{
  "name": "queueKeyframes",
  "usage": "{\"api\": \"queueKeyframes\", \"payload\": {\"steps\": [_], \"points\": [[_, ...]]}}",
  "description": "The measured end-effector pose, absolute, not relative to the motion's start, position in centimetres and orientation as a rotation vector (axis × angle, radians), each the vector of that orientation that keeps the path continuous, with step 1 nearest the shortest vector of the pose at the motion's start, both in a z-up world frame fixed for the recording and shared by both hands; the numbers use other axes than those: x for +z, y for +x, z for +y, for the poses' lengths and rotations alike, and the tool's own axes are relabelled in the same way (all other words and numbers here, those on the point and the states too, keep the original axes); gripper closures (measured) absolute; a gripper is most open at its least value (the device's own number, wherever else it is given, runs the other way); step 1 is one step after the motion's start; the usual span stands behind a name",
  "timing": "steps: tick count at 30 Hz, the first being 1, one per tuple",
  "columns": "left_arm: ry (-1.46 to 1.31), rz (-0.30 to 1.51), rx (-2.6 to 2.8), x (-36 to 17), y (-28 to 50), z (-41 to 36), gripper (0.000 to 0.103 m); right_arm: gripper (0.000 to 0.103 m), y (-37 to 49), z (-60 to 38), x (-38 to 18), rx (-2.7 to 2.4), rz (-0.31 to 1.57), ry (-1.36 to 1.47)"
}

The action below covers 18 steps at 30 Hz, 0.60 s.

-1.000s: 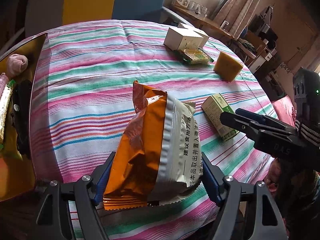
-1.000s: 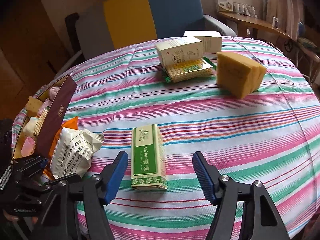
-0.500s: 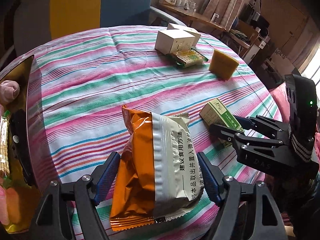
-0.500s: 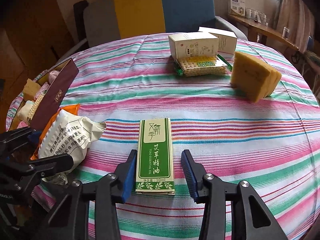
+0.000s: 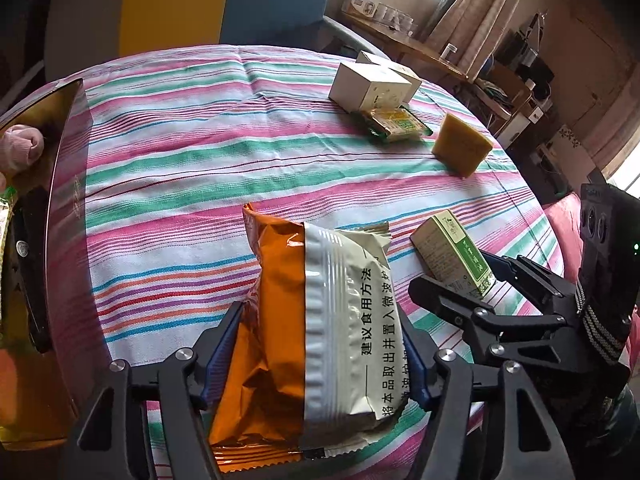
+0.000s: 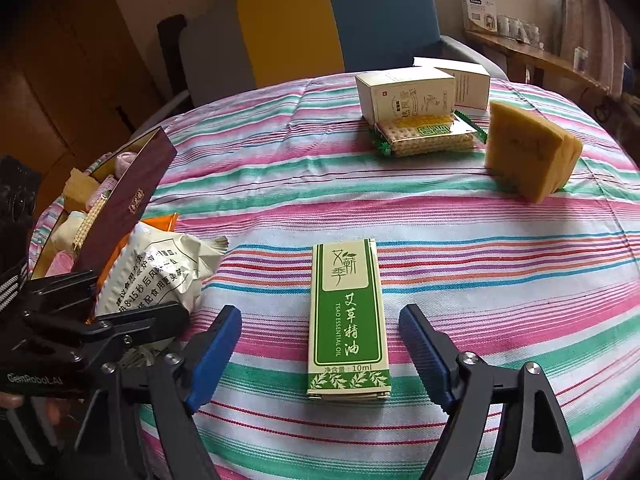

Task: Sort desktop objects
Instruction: 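Close right tool on green oil box and lift it, then carry snack bag and green oil box into gold tray and open both tools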

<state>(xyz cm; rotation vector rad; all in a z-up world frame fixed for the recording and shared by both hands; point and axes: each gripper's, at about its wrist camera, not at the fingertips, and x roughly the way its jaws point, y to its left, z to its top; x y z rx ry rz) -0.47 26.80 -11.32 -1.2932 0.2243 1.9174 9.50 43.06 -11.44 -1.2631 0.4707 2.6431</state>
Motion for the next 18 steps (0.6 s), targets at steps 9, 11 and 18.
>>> {"api": "queueKeyframes", "payload": {"steps": [9, 11, 18], "points": [[-1.256, 0.216, 1.927, -10.4, 0.5, 26.1, 0.034, 0.07, 10.4, 43.0, -10.8, 2.577, 0.404, -1.265], [-1.242, 0.204, 1.932, -10.0, 0.6, 25.7, 0.034, 0.07, 10.5, 42.7, -10.6, 2.581, 0.392, -1.263], [-1.195, 0.122, 1.971, -7.5, 0.4, 23.5, 0.034, 0.07, 10.1, 41.2, -8.3, 2.639, 0.37, -1.228]]}}
